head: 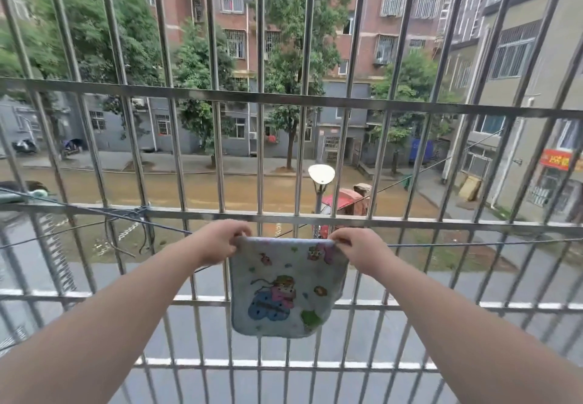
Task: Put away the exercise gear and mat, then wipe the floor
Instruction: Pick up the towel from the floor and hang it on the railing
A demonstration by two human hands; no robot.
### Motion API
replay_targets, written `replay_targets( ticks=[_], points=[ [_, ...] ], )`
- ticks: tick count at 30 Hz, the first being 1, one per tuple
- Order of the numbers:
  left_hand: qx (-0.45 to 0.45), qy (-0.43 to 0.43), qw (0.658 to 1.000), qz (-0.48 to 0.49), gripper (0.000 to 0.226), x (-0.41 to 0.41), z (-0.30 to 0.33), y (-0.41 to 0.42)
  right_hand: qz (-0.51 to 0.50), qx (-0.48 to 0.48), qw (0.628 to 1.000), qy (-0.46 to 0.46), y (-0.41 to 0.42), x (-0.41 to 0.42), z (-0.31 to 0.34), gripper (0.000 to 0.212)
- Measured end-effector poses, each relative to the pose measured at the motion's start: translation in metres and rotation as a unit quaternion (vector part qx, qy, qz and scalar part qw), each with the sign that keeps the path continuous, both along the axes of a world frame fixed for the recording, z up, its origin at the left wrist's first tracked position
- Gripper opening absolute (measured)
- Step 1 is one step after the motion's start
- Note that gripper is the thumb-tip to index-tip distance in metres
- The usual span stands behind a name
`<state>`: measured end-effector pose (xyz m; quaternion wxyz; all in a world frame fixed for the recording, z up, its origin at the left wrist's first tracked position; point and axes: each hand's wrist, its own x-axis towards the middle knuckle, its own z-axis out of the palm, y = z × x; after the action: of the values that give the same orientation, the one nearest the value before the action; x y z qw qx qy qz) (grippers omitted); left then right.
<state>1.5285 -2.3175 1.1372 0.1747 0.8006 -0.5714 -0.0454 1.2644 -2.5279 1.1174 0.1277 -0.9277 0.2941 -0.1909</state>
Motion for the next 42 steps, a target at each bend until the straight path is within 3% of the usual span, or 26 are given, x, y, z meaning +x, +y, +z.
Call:
replay_targets(
  ticks=[6,10,14,21,26,31,42],
  points=[
    [0.016,-0.047,0.999,0.016,0.017,-0.008,0.014,0.006,0.029,0.001,0.992,0.121,0.007,-0.007,0.006,0.025],
    [0.025,-0.077,0.997,0.001,0.011,-0.007,0.015,0.012,0.054,-0.021,0.997,0.047,0.008,-0.016,-0.003,0.021],
    [0.021,-0.068,0.997,0.007,0.022,-0.014,0.017,0.017,0.033,-0.001,0.999,-0.037,0.005,-0.025,0.003,0.026],
    [0.071,-0.118,0.99,0.033,0.02,-0.026,0.004,0.016,0.003,-0.022,0.99,0.137,0.002,-0.018,-0.001,0.026],
    [0.057,-0.108,0.991,0.047,0.014,-0.039,-0.001,0.01,0.073,-0.011,0.992,0.104,0.006,-0.023,-0.002,0.025],
    [0.008,-0.034,0.997,0.067,0.019,-0.037,-0.003,0.021,0.042,0.016,0.999,0.019,0.001,-0.034,-0.007,0.017],
    [0.081,-0.092,0.99,0.067,0.03,-0.049,0.011,0.028,-0.032,-0.062,0.985,0.157,0.027,-0.03,0.009,0.036]
  ],
)
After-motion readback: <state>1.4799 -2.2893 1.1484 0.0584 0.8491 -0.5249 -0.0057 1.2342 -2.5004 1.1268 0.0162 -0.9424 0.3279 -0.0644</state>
